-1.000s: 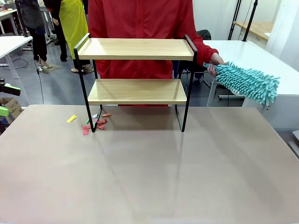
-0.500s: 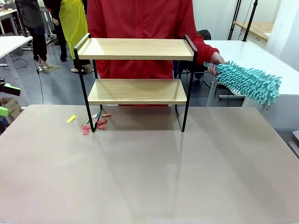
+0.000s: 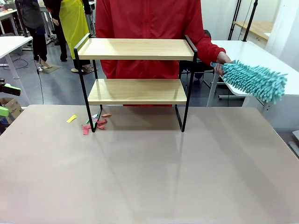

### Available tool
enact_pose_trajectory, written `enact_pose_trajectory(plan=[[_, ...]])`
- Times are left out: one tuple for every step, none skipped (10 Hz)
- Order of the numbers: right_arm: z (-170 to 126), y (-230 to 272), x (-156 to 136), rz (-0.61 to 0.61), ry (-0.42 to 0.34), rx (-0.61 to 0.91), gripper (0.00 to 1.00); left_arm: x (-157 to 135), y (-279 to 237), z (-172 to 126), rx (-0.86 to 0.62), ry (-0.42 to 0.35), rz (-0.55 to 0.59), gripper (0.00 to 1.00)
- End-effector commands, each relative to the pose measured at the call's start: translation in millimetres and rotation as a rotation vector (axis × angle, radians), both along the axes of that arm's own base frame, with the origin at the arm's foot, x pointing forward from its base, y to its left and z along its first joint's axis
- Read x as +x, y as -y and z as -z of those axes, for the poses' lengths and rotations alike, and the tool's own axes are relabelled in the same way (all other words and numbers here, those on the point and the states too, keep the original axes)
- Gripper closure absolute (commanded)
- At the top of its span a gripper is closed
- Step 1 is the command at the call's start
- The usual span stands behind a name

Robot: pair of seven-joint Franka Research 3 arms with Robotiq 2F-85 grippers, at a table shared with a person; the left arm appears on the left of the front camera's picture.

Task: Clean the shelf.
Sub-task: Hand the Duster back to the human.

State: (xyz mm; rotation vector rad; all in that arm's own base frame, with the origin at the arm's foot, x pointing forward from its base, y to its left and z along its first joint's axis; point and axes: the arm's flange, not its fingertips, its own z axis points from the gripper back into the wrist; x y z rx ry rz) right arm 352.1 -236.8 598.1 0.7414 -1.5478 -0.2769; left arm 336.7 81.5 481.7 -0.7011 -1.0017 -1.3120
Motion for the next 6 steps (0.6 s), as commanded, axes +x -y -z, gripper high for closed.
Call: enact_pose_trajectory(plan=[[2.8,-1.4,-1.9,0.011,0.006,-0.002,0.00,0.0,2.3,-1.8,-0.025,0.010,-0.005,0.00],[2.8,-1.4,-1.9,0.011,0.006,-0.002,0.00,0.0,2.3,-1.8,-0.025,0.010,-0.005,0.00],[2.8,-1.4,-1.9,0.011,0.006,-0.002,0.00,0.0,2.3,-1.8,-0.025,0.010,-0.005,0.00],[2.8,-1.4,-1.9,0.011,0.006,-0.002,0.00,0.0,2.3,-1.8,-0.025,0.010,-0.005,0.00],[2.8,-1.4,-1.9,0.011,0.006,-0.002,0.00,0.0,2.3,-1.8,-0.025,0.010,-0.005,0.00],[2.8,-1.4,-1.9,0.011,0.006,-0.002,0.00,0.0,2.3,-1.8,-0.025,0.010,-0.005,0.00]])
